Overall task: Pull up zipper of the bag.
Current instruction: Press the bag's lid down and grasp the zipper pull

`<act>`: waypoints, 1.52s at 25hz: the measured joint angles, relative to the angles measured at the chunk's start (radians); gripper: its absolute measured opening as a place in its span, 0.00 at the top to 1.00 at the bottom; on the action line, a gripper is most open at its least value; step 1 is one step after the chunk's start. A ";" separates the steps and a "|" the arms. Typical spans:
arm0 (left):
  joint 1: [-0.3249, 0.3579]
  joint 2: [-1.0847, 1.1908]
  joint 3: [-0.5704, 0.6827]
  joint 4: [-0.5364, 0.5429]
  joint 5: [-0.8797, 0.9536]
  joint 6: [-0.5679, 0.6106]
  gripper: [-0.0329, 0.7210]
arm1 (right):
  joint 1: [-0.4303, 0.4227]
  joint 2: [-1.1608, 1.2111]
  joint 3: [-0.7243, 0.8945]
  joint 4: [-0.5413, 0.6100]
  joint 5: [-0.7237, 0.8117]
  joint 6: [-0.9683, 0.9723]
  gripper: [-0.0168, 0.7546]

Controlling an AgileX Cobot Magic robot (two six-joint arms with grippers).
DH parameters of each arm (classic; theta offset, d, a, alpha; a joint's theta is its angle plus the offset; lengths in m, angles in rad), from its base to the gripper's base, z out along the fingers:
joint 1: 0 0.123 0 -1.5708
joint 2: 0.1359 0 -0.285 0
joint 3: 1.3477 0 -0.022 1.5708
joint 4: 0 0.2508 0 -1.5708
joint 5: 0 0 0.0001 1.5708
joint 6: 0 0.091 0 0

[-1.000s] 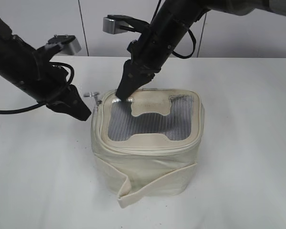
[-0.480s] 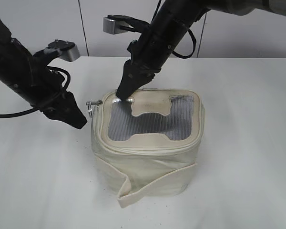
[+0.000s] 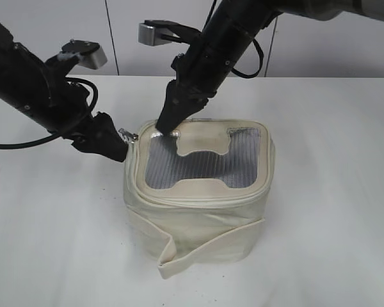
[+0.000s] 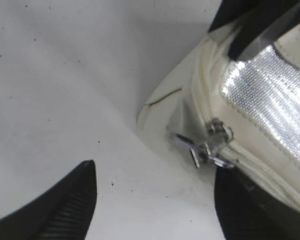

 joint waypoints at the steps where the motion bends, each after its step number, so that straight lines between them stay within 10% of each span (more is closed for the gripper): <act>1: -0.006 0.000 0.000 -0.002 -0.008 0.007 0.21 | 0.000 -0.001 0.000 0.000 0.000 0.000 0.90; 8: -0.049 0.003 0.000 0.008 -0.056 0.012 0.27 | 0.000 -0.002 0.000 -0.009 0.000 0.000 0.90; 14: -0.062 0.005 0.000 -0.006 -0.055 0.013 0.87 | 0.000 -0.002 0.000 -0.009 0.000 0.002 0.90; 17: -0.064 0.005 0.000 0.028 -0.055 0.012 0.96 | 0.000 -0.002 0.000 -0.009 -0.001 0.002 0.90; 32: -0.064 -0.025 0.000 0.175 0.000 -0.040 0.96 | 0.000 -0.002 0.000 -0.011 -0.001 0.003 0.90; 38: -0.018 -0.101 0.000 0.155 -0.110 -0.182 0.81 | 0.000 -0.003 0.000 -0.019 -0.001 0.010 0.90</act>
